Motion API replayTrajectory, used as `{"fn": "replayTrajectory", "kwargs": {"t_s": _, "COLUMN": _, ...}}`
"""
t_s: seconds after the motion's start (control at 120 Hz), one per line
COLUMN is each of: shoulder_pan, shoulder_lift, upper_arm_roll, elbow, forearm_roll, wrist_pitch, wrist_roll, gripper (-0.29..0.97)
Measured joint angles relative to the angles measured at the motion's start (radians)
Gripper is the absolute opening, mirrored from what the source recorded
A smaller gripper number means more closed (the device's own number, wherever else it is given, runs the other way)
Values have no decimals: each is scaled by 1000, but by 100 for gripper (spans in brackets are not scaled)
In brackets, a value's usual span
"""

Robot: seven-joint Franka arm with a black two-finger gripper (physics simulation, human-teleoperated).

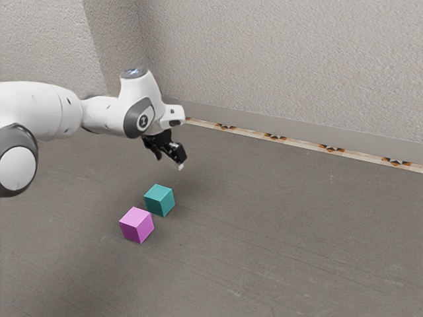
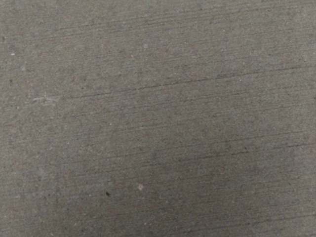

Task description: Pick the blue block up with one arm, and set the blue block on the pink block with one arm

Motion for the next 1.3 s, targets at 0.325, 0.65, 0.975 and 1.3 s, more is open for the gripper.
{"fn": "replayTrajectory", "kwargs": {"t_s": 0.325, "shoulder_pan": 12, "shoulder_lift": -27, "upper_arm_roll": 5, "elbow": -65, "forearm_roll": -70, "wrist_pitch": -64, "wrist_roll": 18, "gripper": 66}}
{"fn": "replayTrajectory", "kwargs": {"t_s": 0.65, "shoulder_pan": 2, "shoulder_lift": -75, "upper_arm_roll": 1, "elbow": -102, "forearm_roll": -8, "wrist_pitch": -153, "wrist_roll": 6, "gripper": 66}}
{"fn": "replayTrajectory", "kwargs": {"t_s": 0.975, "shoulder_pan": -2, "shoulder_lift": -130, "upper_arm_roll": -8, "elbow": -208, "forearm_roll": -3, "wrist_pitch": -165, "wrist_roll": 17, "gripper": 66}}
{"fn": "replayTrajectory", "kwargs": {"t_s": 1.3, "shoulder_pan": 13, "shoulder_lift": -111, "upper_arm_roll": -9, "elbow": -217, "forearm_roll": -3, "wrist_pitch": -63, "wrist_roll": 54, "gripper": 66}}
